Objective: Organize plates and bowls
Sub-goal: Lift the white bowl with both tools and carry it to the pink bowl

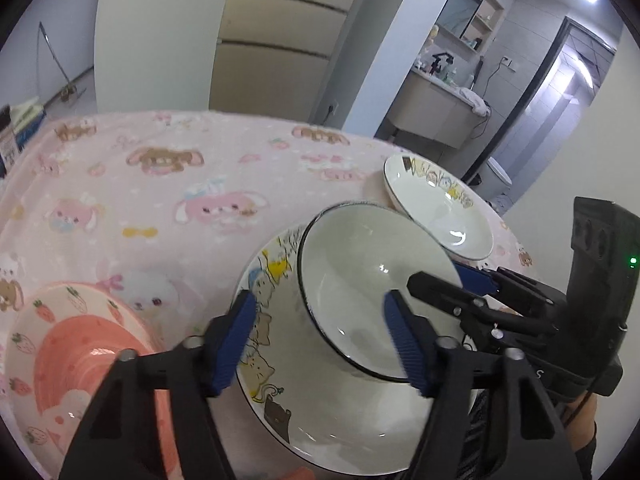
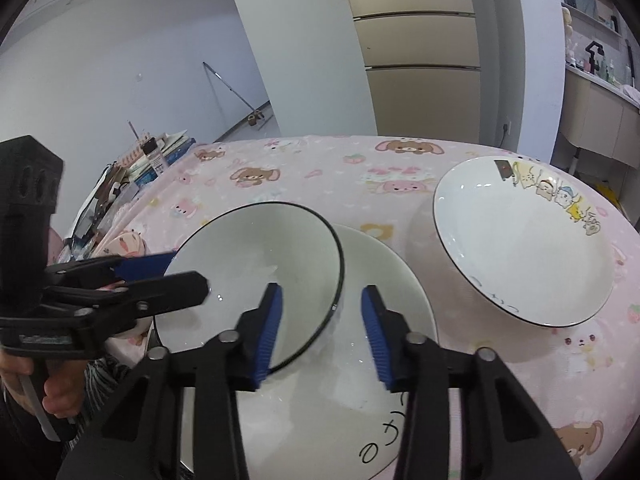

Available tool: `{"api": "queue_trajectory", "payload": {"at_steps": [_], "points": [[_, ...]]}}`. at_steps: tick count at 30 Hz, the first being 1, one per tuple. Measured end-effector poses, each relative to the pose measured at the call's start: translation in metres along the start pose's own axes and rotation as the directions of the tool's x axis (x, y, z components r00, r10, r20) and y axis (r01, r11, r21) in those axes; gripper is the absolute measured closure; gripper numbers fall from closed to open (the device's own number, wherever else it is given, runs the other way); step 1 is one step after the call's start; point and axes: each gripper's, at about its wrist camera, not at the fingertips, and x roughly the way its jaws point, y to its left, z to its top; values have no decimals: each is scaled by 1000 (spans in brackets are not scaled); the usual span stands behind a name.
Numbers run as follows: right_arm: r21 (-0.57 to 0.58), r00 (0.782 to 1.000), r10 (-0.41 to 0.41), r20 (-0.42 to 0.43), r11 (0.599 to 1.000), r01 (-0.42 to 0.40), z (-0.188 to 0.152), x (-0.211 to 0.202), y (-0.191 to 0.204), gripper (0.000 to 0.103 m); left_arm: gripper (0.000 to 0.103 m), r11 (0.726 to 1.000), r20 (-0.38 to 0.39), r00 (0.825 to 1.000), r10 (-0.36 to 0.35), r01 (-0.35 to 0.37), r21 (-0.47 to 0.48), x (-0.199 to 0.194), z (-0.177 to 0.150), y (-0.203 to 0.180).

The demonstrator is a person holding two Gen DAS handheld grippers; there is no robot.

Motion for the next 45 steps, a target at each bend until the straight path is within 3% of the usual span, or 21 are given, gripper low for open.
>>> {"api": "queue_trajectory", "payload": {"at_steps": [1, 8, 11, 17, 22, 25, 32, 45], "points": [[-7, 1000, -4, -1, 1000, 4, 0, 0, 1, 75, 49, 1000, 4, 1000, 9, -9, 13, 0, 0, -1], [-29, 999, -14, -29, 999, 13, -4, 4, 4, 76, 62, 1000, 24, 999, 25, -25, 6, -4, -3, 2], [-35, 999, -11, -37, 999, 10, -4, 6, 6, 76, 77, 999, 26, 1000, 5, -6, 44, -4, -5, -6], [-18, 998, 2, -62, 1000, -3, -5, 11, 3, 81, 80, 995, 52, 998, 40, -45, 91, -3, -9, -16], [-50, 999, -42, 4, 998, 42, -6, -1, 9, 87, 92, 993, 71, 995, 66, -73, 93, -5, -13, -17], [-52, 997, -38, 61, 998, 41, -4, -15, 10, 88, 93, 994, 103, 994, 37, -47, 94, -13, -13, -17], [-72, 989, -16, 150, 997, 27, 11, -45, 24, 90, 93, 988, 207, 978, 38, -68, 142, -50, -12, -29], [-219, 977, 59, 207, 976, -13, 38, -69, 106, 90, 93, 974, 344, 929, 139, -191, 123, -148, -17, -6]]}}
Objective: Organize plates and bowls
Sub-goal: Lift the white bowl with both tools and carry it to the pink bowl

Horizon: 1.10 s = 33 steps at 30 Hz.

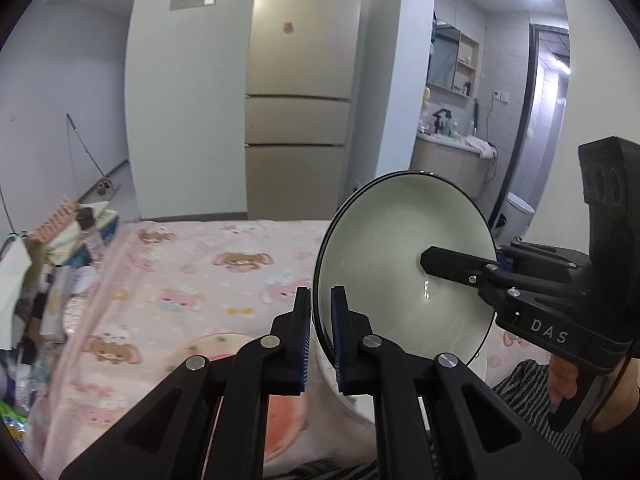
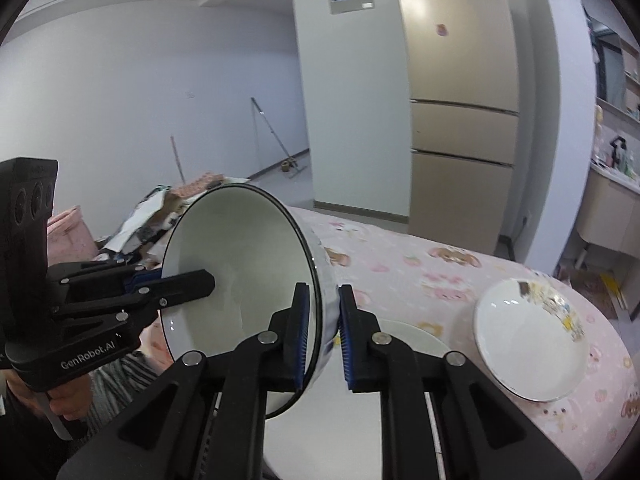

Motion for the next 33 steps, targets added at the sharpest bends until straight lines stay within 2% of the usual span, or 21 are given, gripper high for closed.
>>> {"api": "queue_trajectory", "payload": {"at_steps": [8, 14, 17, 23, 25, 30, 33], "points": [[-76, 996, 80, -40, 994, -83, 1, 20, 51, 89, 93, 997, -2, 998, 60, -60, -53, -38, -18, 46], [-113, 987, 132, -96, 983, -143, -4, 46, 79, 93, 94, 990, -38, 996, 85, -88, -108, -42, -35, 76], [-139, 986, 121, -115, 981, -137, -9, 57, 89, 93, 94, 986, -66, 991, 112, -119, -113, -35, -45, 87], [-52, 973, 174, -153, 982, -184, -13, 84, 80, 93, 95, 981, -76, 991, 114, -124, -148, -24, -51, 101], [-42, 972, 174, -158, 982, -182, -12, 89, 79, 93, 95, 981, -82, 988, 129, -140, -138, -18, -49, 102], [4, 966, 188, -178, 982, -190, -13, 100, 71, 93, 95, 982, -99, 990, 100, -114, -153, -4, -48, 108], [14, 964, 187, -191, 982, -188, -15, 105, 67, 93, 95, 983, -105, 989, 106, -120, -141, 3, -47, 106]]}}
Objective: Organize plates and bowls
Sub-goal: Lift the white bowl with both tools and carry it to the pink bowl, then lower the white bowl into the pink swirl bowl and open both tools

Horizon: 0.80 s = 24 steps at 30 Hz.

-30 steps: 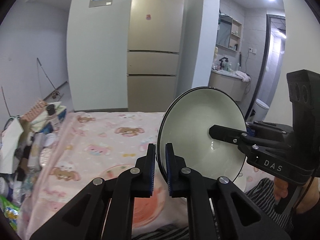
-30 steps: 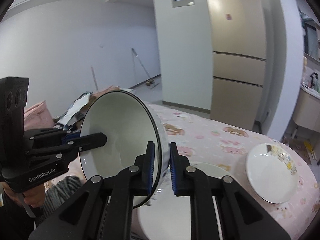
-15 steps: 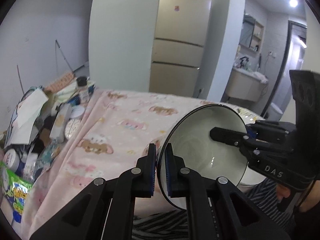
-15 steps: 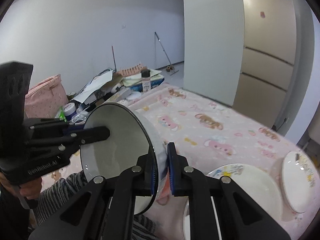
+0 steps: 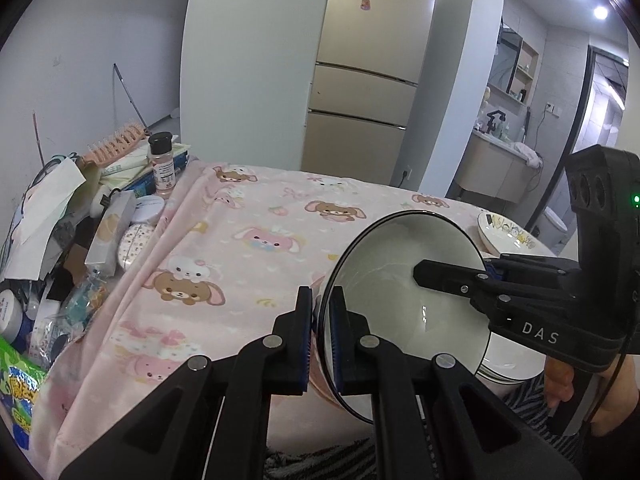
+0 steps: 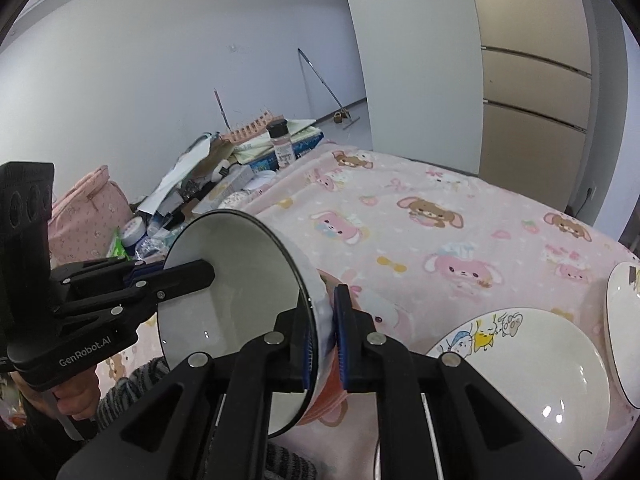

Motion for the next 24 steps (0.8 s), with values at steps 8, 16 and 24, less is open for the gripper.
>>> {"api": "queue_trajectory", "payload": {"at_steps": [8, 16, 24], "points": [[2, 999, -5, -32, 1000, 5, -9, 13, -4, 93, 95, 996, 17, 998, 65, -66, 54, 11, -7, -8], [-109, 997, -82, -1, 991, 81, -13, 15, 6, 92, 95, 992, 24, 995, 93, -94, 83, 20, -13, -11], [-259, 977, -208, 49, 942, 213, -21, 18, 22, 87, 95, 992, 17, 995, 97, -98, 75, 25, -19, -6]]}}
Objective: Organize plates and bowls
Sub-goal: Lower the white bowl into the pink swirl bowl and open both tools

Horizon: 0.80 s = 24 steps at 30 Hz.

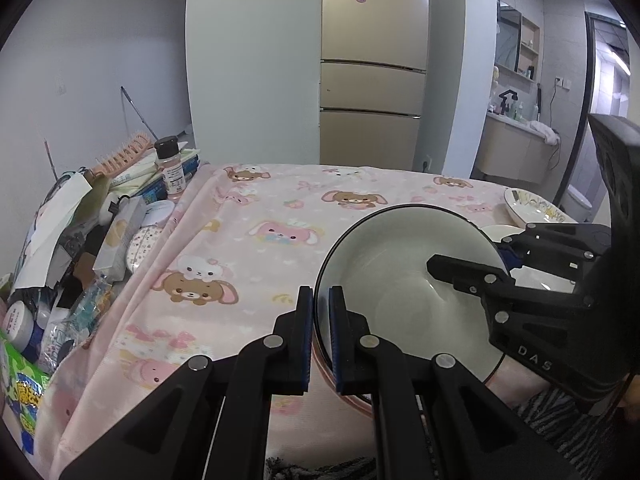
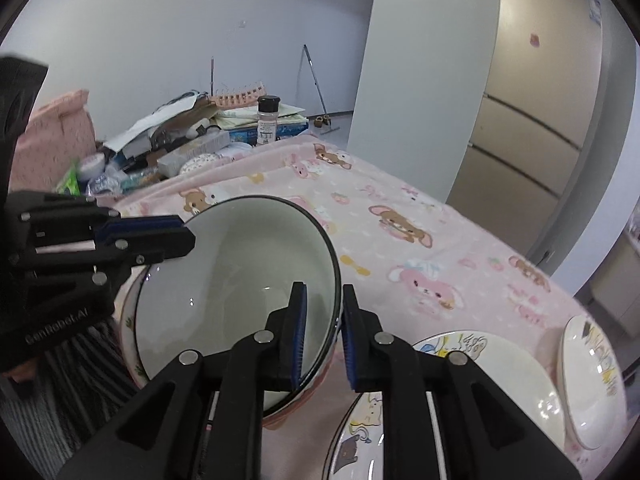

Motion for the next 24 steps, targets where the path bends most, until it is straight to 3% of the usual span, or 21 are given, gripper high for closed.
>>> {"api": "queue_trajectory", "payload": {"at_steps": [4, 7, 10, 15, 21, 22, 24], "points": [[33, 999, 32, 24, 999, -33, 0, -5, -8, 87, 95, 1000, -5, 1000, -5, 5, -7, 0, -2, 1], [107, 993, 106, 54, 988, -112, 4, -11, -20, 87, 95, 999, -2, 1000, -20, 20, -29, 0, -2, 5], [165, 988, 141, 58, 975, -149, 3, -7, -29, 95, 95, 998, 8, 1000, -30, 30, -52, -2, -1, 9], [289, 968, 246, 43, 925, -247, -3, 7, -46, 96, 95, 996, 15, 999, -47, 48, -72, -3, 0, 11], [287, 969, 243, 46, 926, -245, -6, 5, -44, 95, 95, 996, 26, 998, -56, 58, -67, -5, 0, 8], [301, 968, 246, 51, 920, -250, -7, 3, -45, 88, 95, 996, 29, 998, -56, 58, -68, -6, 0, 9], [319, 968, 238, 73, 914, -249, -8, -4, -51, 58, 95, 996, 31, 998, -48, 50, -67, -9, 2, 8]]}}
